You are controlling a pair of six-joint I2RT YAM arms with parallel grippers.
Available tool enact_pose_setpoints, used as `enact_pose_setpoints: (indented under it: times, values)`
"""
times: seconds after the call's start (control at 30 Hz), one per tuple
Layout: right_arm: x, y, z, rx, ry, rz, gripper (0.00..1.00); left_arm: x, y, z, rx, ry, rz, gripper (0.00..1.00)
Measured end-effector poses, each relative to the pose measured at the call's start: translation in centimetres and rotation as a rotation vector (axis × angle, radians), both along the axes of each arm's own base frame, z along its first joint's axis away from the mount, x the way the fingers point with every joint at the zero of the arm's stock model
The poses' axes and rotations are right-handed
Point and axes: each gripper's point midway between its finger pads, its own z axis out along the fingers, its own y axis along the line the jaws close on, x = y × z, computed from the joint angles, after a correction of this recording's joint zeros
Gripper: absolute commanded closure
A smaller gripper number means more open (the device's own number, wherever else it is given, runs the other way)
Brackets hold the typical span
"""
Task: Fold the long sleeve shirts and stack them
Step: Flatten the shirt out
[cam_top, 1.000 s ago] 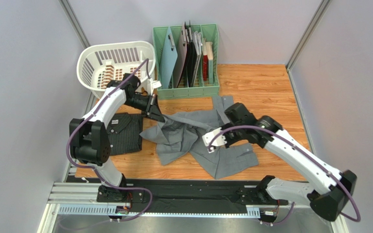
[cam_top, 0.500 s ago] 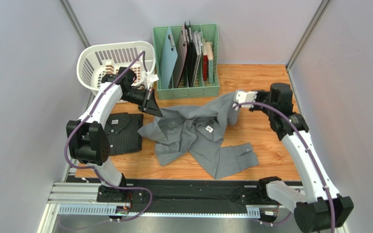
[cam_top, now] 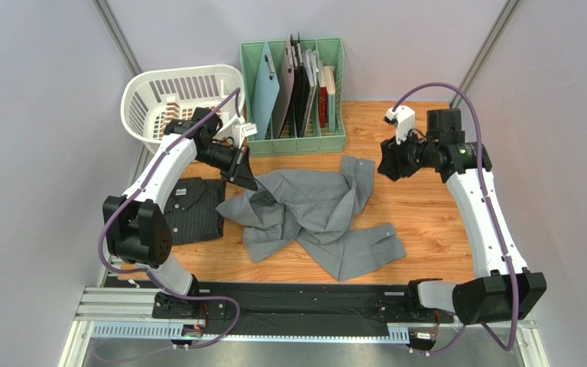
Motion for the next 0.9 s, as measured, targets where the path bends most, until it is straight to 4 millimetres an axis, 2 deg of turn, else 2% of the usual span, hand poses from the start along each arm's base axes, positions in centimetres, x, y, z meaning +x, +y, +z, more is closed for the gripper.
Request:
enact_pose_setpoints:
  times: [0.03,0.1,0.13,0.2,0.3,0.37,0.5,0.67,0.77,0.8,0.83,0.9]
  values:
    - [-1.3,1.1,-1.1,0.084,0.084,-0.019,0.33,0.0,0.0,-0.1,0.001,0.002,0.003,1.0]
    - [-3.8,2.9,-3.3,0.226,0.273,-0.073,0.22,0.0,0.0,-0.3,0.002,0.008,0.008,1.0]
    - [-5.0,3.7,-4.5,0.288,0.369,-0.106,0.08,0.0,0.0,-0.4,0.001,0.011,0.01,1.0]
    - [-6.8,4.8,-7.3,0.385,0.551,-0.202,0.01,0.0,-0.1,-0.7,-0.002,0.02,0.019,1.0]
    - [-8.5,5.8,-10.8,0.466,0.715,-0.331,0.0,-0.3,-0.2,-1.1,-0.014,0.041,0.036,1.0]
    - [-9.3,6.6,-12.1,0.491,0.767,-0.367,0.0,-0.5,-0.3,-1.4,-0.023,0.054,0.043,1.0]
    - [-9.1,9.0,-12.8,0.529,0.795,-0.351,0.03,-1.0,-0.4,-1.8,-0.033,0.067,0.05,1.0]
    - [-7.4,11.4,-13.3,0.563,0.764,-0.3,0.17,-1.2,-0.3,-2.1,-0.032,0.065,0.05,1.0]
    - [-6.5,11.6,-14.4,0.551,0.76,-0.304,0.43,-1.2,-0.3,-2.0,-0.032,0.06,0.05,1.0]
    - [-6.4,11.5,-14.7,0.545,0.761,-0.306,0.61,-1.2,-0.2,-2.0,-0.03,0.058,0.051,1.0]
    - [-6.3,11.4,-14.9,0.543,0.765,-0.311,0.71,-1.2,-0.2,-2.0,-0.028,0.055,0.052,1.0]
    - [-6.1,11.4,-14.7,0.546,0.765,-0.311,1.0,-1.2,-0.1,-2.1,-0.021,0.05,0.055,0.94]
